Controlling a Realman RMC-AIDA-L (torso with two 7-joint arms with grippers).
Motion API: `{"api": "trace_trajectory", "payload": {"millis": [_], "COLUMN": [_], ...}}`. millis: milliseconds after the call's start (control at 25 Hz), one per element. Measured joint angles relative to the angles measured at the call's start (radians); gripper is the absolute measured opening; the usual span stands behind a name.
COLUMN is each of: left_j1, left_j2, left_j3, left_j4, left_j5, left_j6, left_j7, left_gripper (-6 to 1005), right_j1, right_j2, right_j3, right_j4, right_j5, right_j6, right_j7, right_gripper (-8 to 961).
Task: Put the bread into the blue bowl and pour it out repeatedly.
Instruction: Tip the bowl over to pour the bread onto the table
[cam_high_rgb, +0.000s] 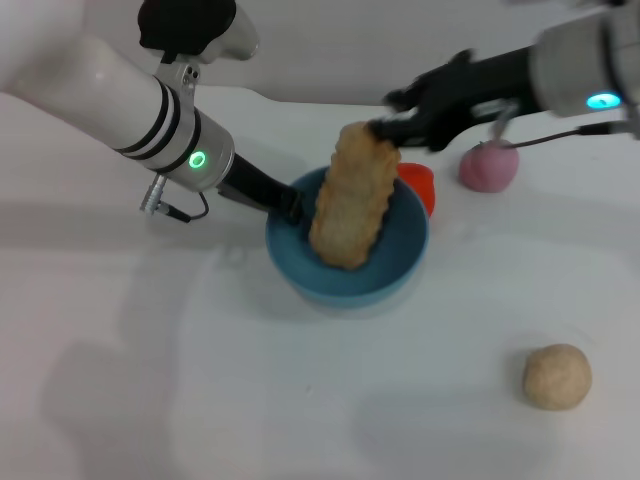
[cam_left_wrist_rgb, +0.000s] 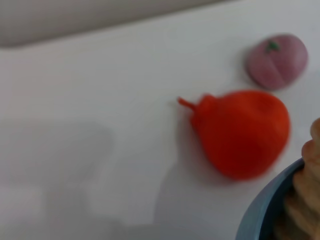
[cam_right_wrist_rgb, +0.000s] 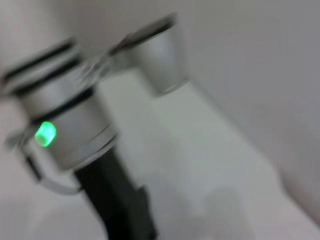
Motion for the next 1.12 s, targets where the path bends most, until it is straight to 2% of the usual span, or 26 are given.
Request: {"api": "trace_trajectory", "payload": {"millis": [160,280,400,560,840,1120], "left_j1": [0.016,0.030,0.046,0.064,0.136,0.216], "left_j2": [-0.004,-0.005,-0.006,-0.007,-0.005,-0.004], "left_j3": [0.068,0.170,0.223,0.242,0.262,0.465], "left_j4": [-0.004,0.001,0.012,0.038,0.116,0.166], "left_j5": [-0.001,-0.002,-0.003,-0.012,-0.016,-0.004], "left_j6": [-0.120,-0.218,-0.297,-0.362,-0.509,-0.789], "left_j7": [0.001,-0.001,-0.004,-0.001,-0.001,0.001], "left_gripper": [0,0,0,-1,-1,-1], "right_j1": [-0.090,-0.173,-0.274,-0.367,-0.420,-0.435], "right_j2": [-0.003,-0.013,-0.017,-0.012,-0.019,-0.019], "right_j3": [0.171,0.301,0.362,0.434,0.584,0.640], "right_j4": [0.034,0.126,0.189,0.263,0.477,0.544], "right_j5": [0.137,0.342,0.516,0.579,0.586,0.589], "right_j6": [0.008,0.004,-0.001,-0.008,-0.029,-0.030], "right_j7": [0.000,-0.008,-0.093,-0.140,-0.237,-0.262], "right_gripper": [413,414,416,417,420,424]}}
